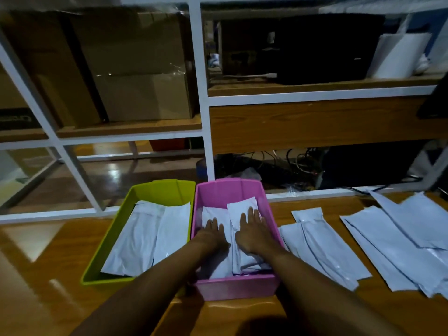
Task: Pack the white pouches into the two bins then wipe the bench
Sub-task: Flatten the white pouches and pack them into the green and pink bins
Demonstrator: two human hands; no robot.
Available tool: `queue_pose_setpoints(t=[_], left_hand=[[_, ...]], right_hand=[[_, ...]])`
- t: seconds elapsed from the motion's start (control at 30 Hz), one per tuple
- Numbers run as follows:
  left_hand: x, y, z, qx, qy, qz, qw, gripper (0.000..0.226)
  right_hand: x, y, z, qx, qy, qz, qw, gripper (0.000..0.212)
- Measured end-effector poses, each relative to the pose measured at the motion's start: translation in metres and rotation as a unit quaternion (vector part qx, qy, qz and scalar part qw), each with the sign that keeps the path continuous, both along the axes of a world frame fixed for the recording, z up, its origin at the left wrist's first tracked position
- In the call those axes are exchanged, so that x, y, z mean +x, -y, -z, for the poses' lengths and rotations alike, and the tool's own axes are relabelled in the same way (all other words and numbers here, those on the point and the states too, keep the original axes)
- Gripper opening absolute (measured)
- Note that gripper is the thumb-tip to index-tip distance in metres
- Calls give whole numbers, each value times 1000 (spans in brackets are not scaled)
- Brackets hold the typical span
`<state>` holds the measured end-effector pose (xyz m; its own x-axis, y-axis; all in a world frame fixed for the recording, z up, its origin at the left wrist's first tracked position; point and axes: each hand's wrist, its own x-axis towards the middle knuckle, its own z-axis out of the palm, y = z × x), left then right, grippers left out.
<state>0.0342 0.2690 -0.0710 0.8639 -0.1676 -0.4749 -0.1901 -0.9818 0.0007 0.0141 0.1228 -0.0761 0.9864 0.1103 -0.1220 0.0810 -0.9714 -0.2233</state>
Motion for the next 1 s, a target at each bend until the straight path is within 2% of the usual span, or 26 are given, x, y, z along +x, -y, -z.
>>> queue_pose_setpoints(t=[0.27, 0.37, 0.43, 0.5, 0.57, 0.7, 0.83, 1.0], left_hand=[[13, 2, 11, -9, -48, -35, 998, 79], [26, -3, 17, -62, -45, -63, 995, 75], [23, -3, 1, -137, -30, -88, 986, 63], [6, 0, -33, -236, 36, -110, 965, 51], [-5, 4, -57, -290, 150, -103, 940, 40], [-37, 29, -79, -397, 280, -99, 869, 47], [-77, 79, -91, -489, 333, -89, 801, 42], [-115, 156, -84, -515, 351, -19, 781, 39]], right_hand=[[4, -3, -3, -39, -84, -17, 996, 75], [7, 0, -15, -6, -75, -18, 997, 73], [4, 4, -27, 33, -35, -14, 999, 70], [-3, 8, -43, 90, 23, -3, 996, 65], [-17, 16, -58, 155, 78, 4, 985, 60], [-60, 52, -81, 234, 188, 52, 952, 50], [-99, 106, -81, 252, 234, 104, 933, 44], [-126, 186, -60, 239, 228, 137, 934, 40]])
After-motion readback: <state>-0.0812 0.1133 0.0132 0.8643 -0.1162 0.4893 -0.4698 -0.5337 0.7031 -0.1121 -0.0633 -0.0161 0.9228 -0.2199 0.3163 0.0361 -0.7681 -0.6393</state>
